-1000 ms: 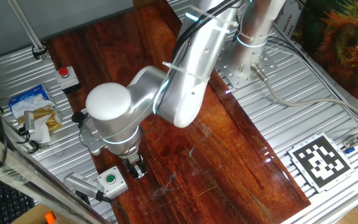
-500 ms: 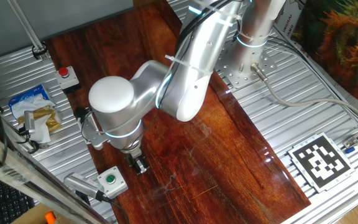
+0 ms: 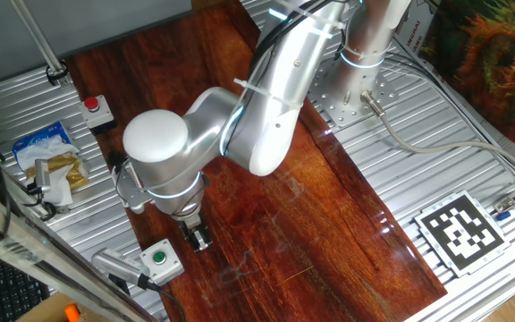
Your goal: Push the soccer ball into the goal
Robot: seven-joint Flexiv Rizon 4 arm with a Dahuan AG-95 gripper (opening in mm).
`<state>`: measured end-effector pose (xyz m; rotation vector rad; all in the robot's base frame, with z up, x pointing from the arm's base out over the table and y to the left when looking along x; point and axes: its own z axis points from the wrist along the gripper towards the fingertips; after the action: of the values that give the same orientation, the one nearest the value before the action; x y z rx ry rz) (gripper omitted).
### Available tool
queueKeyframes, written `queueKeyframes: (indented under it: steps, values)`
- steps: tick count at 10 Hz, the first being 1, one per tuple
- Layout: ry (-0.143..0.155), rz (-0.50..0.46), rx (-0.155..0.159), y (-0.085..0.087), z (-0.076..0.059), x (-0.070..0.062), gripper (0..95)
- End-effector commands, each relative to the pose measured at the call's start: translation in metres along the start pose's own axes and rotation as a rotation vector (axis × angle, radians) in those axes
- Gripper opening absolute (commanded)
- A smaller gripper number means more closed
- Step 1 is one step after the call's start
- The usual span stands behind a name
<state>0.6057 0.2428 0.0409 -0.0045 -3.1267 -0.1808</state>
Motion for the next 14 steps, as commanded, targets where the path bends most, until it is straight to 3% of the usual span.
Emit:
queueKeyframes:
  steps: [1,3,7,9,14]
  values:
    - [0.022,0.254,-0.006,-0.003,-0.003,0.004,0.0]
    - [0.023,0.254,0.002,-0.008,-0.003,0.013,0.0]
    - [0.025,0.254,-0.005,-0.011,0.001,0.017,0.0]
    - [0.021,0.25,-0.009,-0.015,0.01,0.024,0.0]
    - [0.012,0.22,0.0,-0.016,0.014,0.027,0.0]
